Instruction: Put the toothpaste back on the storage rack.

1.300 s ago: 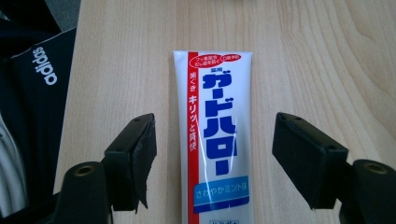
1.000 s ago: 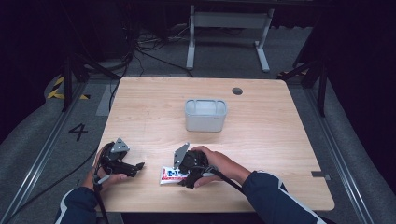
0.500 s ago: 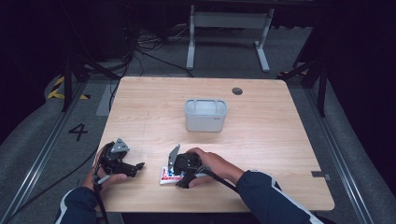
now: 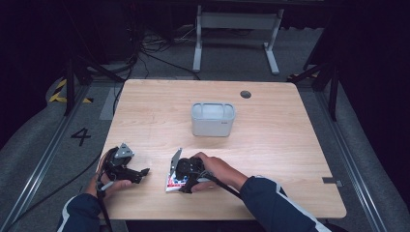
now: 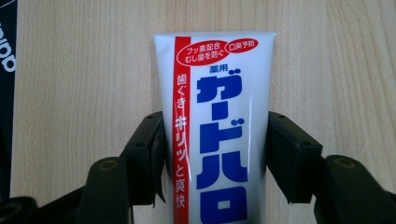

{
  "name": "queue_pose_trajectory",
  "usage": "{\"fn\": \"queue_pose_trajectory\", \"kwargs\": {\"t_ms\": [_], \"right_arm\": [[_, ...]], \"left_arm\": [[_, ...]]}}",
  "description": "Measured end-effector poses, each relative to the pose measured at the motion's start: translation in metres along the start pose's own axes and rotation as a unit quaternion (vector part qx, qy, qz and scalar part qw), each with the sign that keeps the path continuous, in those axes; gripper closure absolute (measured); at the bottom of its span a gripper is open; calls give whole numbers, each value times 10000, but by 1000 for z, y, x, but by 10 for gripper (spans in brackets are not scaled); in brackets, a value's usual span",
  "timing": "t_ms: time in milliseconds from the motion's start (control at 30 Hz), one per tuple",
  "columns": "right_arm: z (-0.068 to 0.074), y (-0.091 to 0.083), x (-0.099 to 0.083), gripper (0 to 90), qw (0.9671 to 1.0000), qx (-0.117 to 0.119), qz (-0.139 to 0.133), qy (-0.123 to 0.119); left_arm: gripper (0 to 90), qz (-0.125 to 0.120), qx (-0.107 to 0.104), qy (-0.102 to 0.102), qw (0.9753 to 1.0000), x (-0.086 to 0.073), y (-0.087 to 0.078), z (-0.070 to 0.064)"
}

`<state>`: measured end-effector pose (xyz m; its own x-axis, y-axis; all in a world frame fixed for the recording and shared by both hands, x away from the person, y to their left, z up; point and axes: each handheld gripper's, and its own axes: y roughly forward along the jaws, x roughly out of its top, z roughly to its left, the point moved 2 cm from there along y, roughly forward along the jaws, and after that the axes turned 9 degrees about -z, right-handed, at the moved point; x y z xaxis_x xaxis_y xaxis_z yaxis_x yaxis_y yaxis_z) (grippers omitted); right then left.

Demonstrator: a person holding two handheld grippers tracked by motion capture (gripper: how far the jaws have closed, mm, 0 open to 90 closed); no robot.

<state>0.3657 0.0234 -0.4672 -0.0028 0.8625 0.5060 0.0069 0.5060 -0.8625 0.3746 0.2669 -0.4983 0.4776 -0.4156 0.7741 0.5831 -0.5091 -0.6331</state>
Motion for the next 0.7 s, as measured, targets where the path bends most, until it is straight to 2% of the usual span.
{"fn": "queue_pose_trajectory", "kwargs": {"t_ms": [300,433,467,700], "right_arm": [[2,-4,0,585,9999,-70,-21,-77],[1,-8,-2,621,9998,-91,-160,-89],[1,-10,-5,630,9996,-111,-272,-18],[-1,-24,-18,640,9979,-244,-594,109]], "left_arm": [[4,-1,2,-4,10000,0,0,0],[4,-2,4,-3,10000,0,0,0],[4,-1,8,-1,10000,0,0,0],[4,0,4,12,10000,0,0,0]]}}
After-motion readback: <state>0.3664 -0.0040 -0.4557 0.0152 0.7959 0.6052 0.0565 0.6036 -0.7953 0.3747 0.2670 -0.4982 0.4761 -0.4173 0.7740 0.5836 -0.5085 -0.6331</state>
